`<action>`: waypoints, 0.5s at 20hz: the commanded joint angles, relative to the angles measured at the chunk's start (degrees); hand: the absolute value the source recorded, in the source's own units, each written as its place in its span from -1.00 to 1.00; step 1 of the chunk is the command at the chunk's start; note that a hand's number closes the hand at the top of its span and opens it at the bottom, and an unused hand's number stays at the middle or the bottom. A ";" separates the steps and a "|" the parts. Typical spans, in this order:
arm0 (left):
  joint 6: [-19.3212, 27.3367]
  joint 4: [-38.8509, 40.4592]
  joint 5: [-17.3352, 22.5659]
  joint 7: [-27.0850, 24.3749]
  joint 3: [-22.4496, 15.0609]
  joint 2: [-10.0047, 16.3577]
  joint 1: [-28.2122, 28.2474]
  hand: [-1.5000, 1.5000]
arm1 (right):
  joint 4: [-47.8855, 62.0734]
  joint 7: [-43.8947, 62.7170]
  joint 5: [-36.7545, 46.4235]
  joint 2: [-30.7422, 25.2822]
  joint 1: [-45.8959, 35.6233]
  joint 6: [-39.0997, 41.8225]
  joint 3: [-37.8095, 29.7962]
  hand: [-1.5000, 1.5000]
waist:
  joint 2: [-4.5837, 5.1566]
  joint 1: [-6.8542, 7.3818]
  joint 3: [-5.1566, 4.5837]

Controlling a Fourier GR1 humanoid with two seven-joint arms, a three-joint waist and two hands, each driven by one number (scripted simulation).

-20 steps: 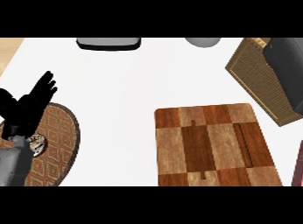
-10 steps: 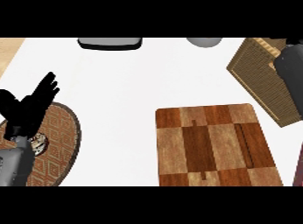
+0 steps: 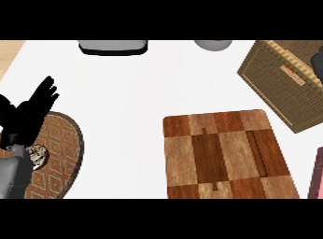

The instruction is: Pick the squash from the cutting board and place it in the basket

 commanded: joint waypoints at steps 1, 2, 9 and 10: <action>1.02 1.48 -1.01 -2.12 -0.75 -1.78 1.31 0.00 | -5.71 2.40 -1.61 -0.18 1.25 -9.54 -2.65 -1.00 | -0.37 -1.31 -0.07; 1.77 -1.19 -0.48 0.87 0.64 -0.33 1.79 0.00 | -8.35 1.61 -3.06 1.97 6.14 -12.49 -3.42 -1.00 | -0.97 -1.93 0.01; 2.33 0.12 -0.16 -0.57 2.48 0.07 3.24 0.00 | -32.09 0.38 -11.57 3.18 20.55 0.64 -1.78 -1.00 | -1.89 -5.19 -0.12; 1.62 -0.72 -0.38 -0.20 2.10 0.53 4.70 0.00 | -34.15 1.03 -12.02 3.32 23.54 2.42 -1.38 -1.00 | -2.15 -5.60 -0.13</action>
